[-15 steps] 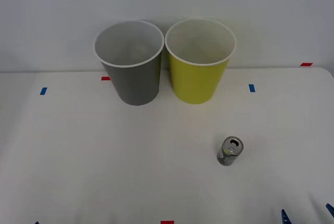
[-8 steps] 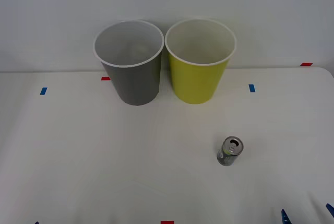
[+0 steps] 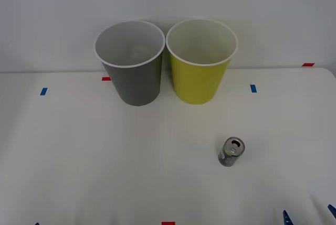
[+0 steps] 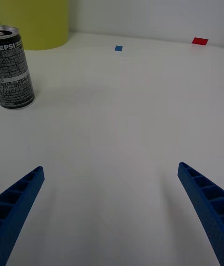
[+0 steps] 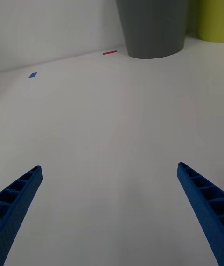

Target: Put cans in the gray bin and PET bottles in the light green bin.

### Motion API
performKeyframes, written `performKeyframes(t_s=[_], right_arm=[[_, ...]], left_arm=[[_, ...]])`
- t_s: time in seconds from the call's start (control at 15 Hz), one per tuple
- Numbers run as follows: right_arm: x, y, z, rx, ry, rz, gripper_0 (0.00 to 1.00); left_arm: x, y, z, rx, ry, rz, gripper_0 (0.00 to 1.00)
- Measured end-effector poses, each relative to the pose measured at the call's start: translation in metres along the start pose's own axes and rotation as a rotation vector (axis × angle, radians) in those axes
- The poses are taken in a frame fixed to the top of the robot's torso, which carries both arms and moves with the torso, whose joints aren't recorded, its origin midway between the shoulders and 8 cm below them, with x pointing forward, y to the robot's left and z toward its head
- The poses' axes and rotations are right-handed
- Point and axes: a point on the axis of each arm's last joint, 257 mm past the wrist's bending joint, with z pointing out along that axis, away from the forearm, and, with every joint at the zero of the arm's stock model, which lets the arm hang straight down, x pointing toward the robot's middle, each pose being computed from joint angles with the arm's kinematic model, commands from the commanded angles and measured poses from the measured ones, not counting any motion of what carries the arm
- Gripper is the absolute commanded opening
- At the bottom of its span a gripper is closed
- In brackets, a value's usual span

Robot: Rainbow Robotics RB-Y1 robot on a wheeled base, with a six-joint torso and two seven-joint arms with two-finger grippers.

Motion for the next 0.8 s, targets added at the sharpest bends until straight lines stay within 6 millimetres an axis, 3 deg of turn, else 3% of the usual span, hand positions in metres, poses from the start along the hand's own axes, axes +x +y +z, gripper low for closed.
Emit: performKeyframes(t_s=[0.8], right_arm=[[0.0000, 0.0000, 0.0000, 0.000, 0.000, 0.000, 1.00]], left_arm=[[0.0000, 0.0000, 0.0000, 0.000, 0.000, 0.000, 1.00]])
